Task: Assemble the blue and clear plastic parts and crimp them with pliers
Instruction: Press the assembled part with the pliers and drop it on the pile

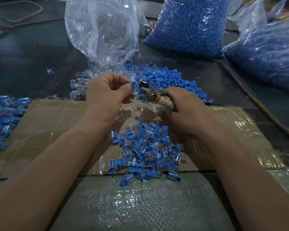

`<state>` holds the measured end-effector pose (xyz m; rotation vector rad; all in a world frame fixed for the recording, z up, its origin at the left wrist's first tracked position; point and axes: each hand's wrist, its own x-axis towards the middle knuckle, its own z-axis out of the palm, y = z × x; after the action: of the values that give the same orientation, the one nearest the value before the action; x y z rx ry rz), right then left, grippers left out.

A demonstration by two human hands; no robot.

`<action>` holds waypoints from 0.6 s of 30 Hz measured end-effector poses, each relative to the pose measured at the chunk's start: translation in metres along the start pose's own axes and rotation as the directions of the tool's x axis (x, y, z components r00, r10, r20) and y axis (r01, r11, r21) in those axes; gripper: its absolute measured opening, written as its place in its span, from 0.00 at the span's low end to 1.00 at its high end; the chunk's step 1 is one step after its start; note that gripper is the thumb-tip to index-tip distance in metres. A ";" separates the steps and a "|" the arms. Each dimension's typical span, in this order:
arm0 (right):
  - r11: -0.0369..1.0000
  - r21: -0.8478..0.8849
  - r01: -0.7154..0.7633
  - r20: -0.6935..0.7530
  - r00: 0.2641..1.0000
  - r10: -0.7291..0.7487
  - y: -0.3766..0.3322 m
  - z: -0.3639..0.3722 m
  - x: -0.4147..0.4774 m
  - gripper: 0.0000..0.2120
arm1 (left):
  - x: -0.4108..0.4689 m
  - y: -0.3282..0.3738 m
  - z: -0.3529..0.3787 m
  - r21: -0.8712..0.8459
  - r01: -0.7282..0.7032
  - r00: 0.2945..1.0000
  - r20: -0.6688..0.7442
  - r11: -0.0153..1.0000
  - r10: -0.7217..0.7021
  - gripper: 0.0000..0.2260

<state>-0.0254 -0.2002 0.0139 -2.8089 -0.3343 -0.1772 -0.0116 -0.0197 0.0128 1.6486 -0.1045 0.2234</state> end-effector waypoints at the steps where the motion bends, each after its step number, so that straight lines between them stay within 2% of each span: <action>1: 1.000 -0.021 -0.006 0.005 1.000 0.006 0.002 0.000 0.000 0.08 | 0.002 0.000 -0.002 -0.027 0.008 1.000 -0.007 1.000 -0.009 0.08; 4: 1.000 -0.014 -0.028 -0.007 1.000 0.028 0.006 -0.003 0.000 0.08 | 0.004 0.002 -0.008 -0.135 0.045 0.999 0.027 0.990 -0.042 0.05; 8: 0.998 -0.023 -0.059 0.032 0.998 0.060 0.011 -0.007 0.000 0.11 | 0.000 0.009 -0.011 -0.174 0.102 0.970 0.237 0.979 -0.059 0.02; 13: 0.992 -0.065 -0.109 0.100 0.988 0.116 0.012 -0.009 0.001 0.18 | -0.004 0.016 -0.011 -0.133 0.135 0.845 0.534 0.982 -0.044 0.07; 18: 0.992 -0.079 -0.100 0.167 0.980 0.112 0.014 -0.011 0.002 0.29 | -0.006 0.017 -0.013 -0.092 0.102 0.714 0.700 0.991 -0.008 0.06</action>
<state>-0.0208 -0.2162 0.0209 -2.9099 -0.2189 0.0788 -0.0217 -0.0086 0.0293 1.5286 -0.6370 -0.4698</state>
